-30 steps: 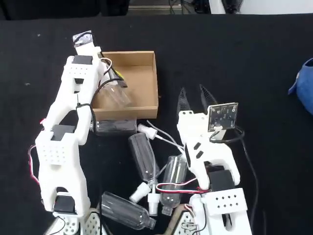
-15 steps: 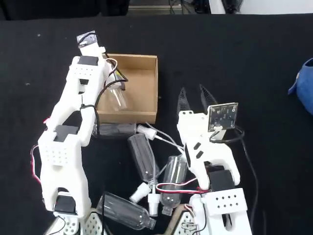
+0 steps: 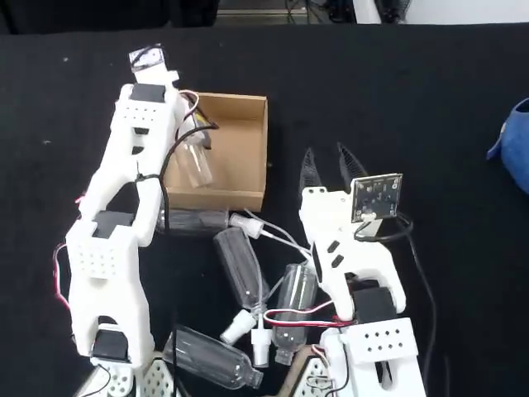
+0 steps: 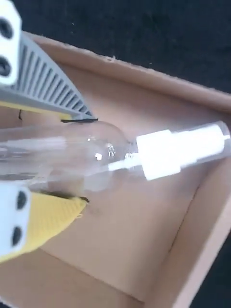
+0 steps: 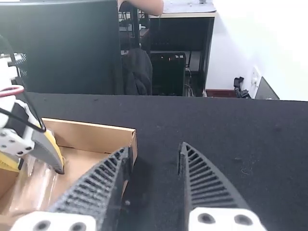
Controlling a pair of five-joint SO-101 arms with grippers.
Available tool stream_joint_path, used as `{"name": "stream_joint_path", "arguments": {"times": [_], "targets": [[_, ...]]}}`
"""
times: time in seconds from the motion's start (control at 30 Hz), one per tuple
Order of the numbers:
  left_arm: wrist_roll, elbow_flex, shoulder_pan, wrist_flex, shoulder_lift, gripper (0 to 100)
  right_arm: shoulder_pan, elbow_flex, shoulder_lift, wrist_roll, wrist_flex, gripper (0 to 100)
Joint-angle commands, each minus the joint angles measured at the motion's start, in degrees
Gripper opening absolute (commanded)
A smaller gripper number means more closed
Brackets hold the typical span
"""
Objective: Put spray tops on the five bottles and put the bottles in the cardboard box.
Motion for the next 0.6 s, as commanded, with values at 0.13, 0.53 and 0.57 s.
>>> {"name": "stream_joint_path", "arguments": {"times": [0.13, 0.53, 0.57], "targets": [[-0.44, -5.49, -3.74, 1.58, -1.41, 3, 0.79, -0.48, 0.48, -0.09, -1.67, 13.7], [-0.53, -5.14, -3.38, 1.67, -1.49, 3, 0.79, -0.48, 0.48, -0.09, -1.85, 13.7], [-0.53, -5.05, -3.38, 1.67, -1.49, 3, 0.79, -0.48, 0.48, -0.09, -1.85, 13.7]]}}
